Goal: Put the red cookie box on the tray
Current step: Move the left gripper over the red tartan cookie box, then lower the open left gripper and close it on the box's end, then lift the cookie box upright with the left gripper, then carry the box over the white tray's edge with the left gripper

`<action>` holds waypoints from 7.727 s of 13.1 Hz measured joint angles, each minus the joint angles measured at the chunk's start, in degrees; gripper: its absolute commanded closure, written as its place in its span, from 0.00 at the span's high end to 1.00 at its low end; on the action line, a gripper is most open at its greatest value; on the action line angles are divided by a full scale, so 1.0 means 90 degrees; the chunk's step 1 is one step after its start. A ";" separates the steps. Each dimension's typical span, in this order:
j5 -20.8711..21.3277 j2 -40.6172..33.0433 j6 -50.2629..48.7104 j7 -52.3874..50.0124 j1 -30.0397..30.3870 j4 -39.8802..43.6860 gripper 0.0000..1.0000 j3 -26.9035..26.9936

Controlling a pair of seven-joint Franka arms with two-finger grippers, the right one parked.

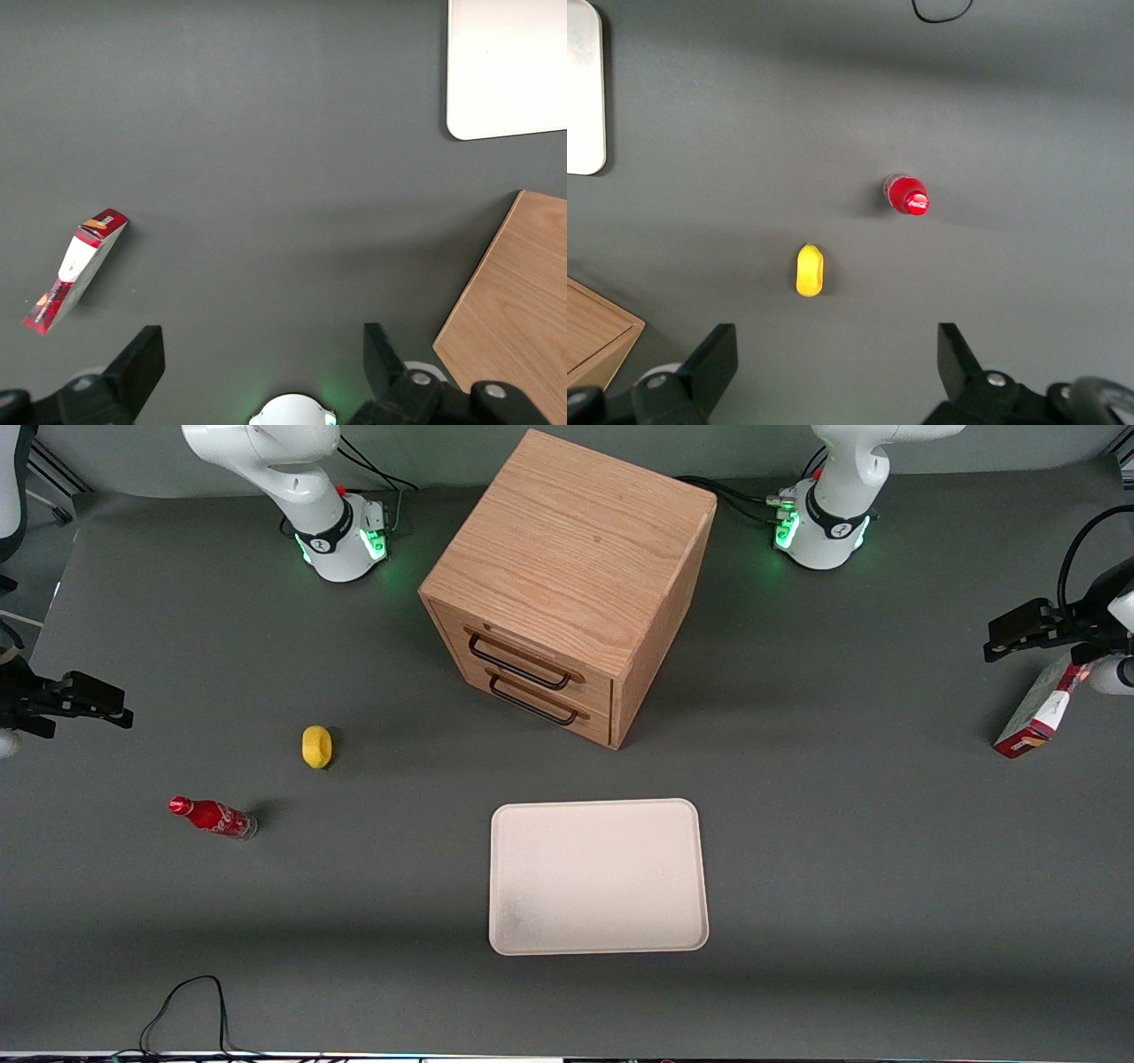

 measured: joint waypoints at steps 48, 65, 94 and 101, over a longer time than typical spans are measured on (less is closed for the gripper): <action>0.0505 0.0914 0.7111 0.8284 0.4604 -0.5681 1.00 -0.0083; 0.0505 0.1023 0.7158 0.8389 0.4656 -0.5503 0.00 -0.0032; 0.0029 0.0856 0.1488 0.1027 0.0734 -0.0621 0.00 -0.0282; -0.0193 0.2604 0.1508 -0.2265 -0.1543 0.1246 0.00 -0.0295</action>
